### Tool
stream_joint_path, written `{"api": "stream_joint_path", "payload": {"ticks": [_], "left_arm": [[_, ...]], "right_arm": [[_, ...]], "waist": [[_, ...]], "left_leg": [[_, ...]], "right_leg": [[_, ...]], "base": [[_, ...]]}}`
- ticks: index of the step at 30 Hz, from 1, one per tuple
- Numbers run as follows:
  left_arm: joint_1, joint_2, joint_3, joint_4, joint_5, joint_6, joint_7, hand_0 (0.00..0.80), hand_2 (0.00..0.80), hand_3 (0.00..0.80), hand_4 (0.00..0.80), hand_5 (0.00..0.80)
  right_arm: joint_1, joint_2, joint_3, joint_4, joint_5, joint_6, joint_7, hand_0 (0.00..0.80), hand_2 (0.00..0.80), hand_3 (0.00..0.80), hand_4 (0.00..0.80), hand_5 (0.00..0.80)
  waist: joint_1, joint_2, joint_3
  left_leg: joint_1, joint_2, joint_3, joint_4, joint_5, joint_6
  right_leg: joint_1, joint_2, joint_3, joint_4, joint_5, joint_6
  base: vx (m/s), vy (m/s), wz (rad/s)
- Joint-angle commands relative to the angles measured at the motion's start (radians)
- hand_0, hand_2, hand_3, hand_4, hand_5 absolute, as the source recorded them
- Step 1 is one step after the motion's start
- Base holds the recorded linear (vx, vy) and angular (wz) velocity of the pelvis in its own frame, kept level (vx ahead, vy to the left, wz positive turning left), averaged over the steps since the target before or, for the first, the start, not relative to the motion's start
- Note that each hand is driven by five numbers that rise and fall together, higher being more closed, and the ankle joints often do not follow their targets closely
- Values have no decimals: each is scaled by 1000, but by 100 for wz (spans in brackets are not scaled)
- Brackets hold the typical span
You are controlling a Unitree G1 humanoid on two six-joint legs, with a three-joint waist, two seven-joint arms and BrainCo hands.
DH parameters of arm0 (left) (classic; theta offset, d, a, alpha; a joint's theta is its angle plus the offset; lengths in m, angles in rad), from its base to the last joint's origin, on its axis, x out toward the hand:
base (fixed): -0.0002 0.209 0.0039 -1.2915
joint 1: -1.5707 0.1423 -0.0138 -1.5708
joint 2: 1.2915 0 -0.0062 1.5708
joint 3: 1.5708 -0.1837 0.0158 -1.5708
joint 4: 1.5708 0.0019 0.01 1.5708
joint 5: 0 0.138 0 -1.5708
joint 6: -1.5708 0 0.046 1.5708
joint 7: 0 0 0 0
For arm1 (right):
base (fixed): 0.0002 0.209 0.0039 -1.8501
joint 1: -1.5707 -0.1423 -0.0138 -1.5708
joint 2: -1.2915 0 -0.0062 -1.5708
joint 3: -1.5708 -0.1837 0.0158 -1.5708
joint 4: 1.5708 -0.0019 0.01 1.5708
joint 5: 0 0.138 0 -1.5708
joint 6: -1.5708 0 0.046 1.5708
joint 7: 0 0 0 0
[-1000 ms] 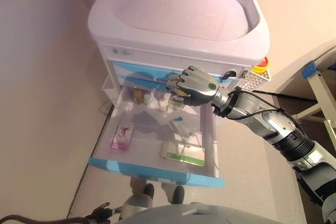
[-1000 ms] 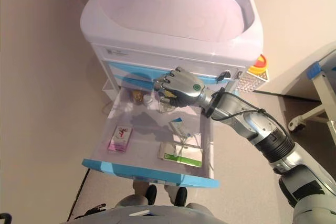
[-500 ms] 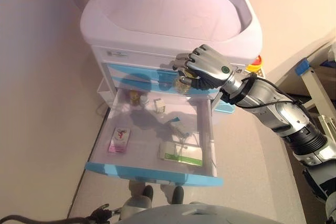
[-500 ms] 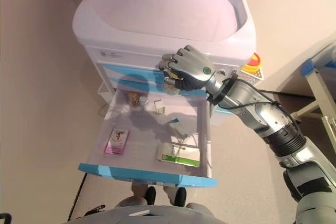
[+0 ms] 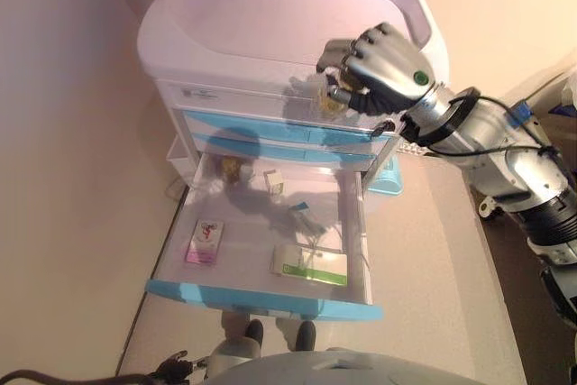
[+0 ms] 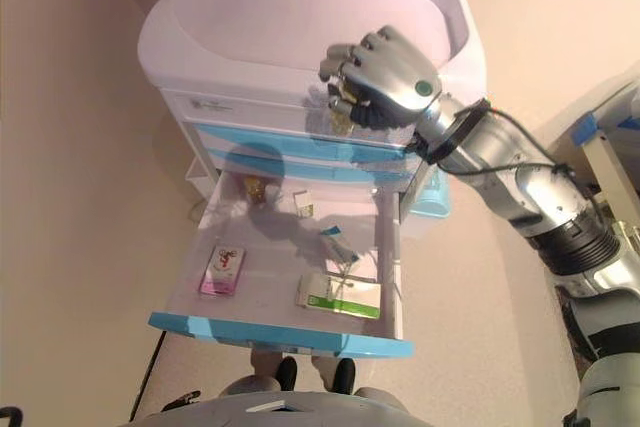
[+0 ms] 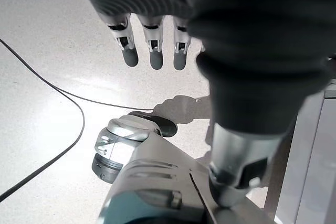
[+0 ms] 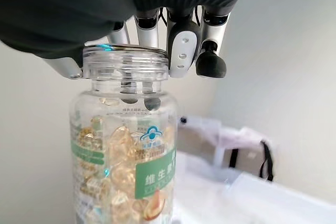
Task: Open the drawer and pick up the medicine
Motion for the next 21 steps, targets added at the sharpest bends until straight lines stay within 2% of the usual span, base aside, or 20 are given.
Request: {"api": "stream_joint_path", "payload": {"ticks": [1,11,21], "left_arm": [[-6,26,0,63,14,31,1,0,0,0,0,0],[-1,48,-15,30,15,69,-2,0,0,0,0,0],[-12,86,-72,-3,-22,101,-16,0,0,0,0,0]], "right_arm": [[-131,-35,-26,71,89,64,-60,800,800,800,800,800],[-353,-102,87,342,186,135,-71,800,800,800,800,800],[-589,-124,284,689,330,164,-29,800,800,800,800,800]], "waist": [[27,-20,-57],[54,-33,-57],[109,-38,-43]], "left_leg": [[-27,-65,-11,12,-77,28],[-28,-73,-37,16,-73,27],[-52,-88,-82,31,-68,26]], "right_leg": [[27,-27,-21,107,-99,84],[39,-32,-46,100,-97,86],[44,-44,-88,93,-95,86]], "base": [[21,2,7],[31,9,6],[48,22,11]]}}
